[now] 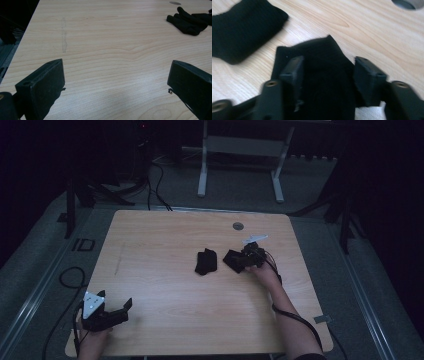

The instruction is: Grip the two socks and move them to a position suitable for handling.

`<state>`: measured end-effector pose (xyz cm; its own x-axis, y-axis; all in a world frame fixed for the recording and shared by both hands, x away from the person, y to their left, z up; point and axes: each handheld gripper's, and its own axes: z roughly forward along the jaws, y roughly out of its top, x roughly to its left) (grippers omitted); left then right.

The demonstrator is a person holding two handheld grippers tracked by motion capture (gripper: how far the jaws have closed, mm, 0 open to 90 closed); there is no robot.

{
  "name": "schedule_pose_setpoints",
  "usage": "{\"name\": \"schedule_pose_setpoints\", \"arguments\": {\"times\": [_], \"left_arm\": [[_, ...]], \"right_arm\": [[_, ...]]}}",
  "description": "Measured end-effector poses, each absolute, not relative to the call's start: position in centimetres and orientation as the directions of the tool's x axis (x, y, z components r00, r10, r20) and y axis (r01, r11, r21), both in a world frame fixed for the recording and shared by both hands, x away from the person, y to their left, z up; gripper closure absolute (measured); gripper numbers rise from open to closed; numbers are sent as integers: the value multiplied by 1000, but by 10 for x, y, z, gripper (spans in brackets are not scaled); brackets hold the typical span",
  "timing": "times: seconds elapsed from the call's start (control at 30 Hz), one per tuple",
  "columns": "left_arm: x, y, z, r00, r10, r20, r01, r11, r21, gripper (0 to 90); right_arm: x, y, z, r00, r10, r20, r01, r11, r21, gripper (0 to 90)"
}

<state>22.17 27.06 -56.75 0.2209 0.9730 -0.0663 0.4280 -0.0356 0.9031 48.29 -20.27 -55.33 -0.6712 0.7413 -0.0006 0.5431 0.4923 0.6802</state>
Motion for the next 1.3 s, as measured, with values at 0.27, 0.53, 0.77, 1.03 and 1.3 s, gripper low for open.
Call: {"name": "schedule_pose_setpoints", "arguments": {"times": [0.27,0.53,0.77,1.03,1.3], "left_arm": [[221,270,-567,225,972,-69,429,-35,903,14],[221,270,-566,227,972,-68,421,-35,906,14],[220,268,-565,226,972,-58,419,-43,907,14],[220,267,-565,228,972,-55,416,-47,908,14],[220,262,-563,239,970,-45,411,-59,910,14]], "right_arm": [[476,-197,-553,-646,763,9,569,475,671,759],[462,-196,-540,-607,792,61,602,408,687,814],[419,-198,-503,-651,755,81,532,377,758,816],[359,-196,-474,-722,674,157,485,331,809,816],[300,-190,-483,-745,631,216,472,270,839,814]]}}
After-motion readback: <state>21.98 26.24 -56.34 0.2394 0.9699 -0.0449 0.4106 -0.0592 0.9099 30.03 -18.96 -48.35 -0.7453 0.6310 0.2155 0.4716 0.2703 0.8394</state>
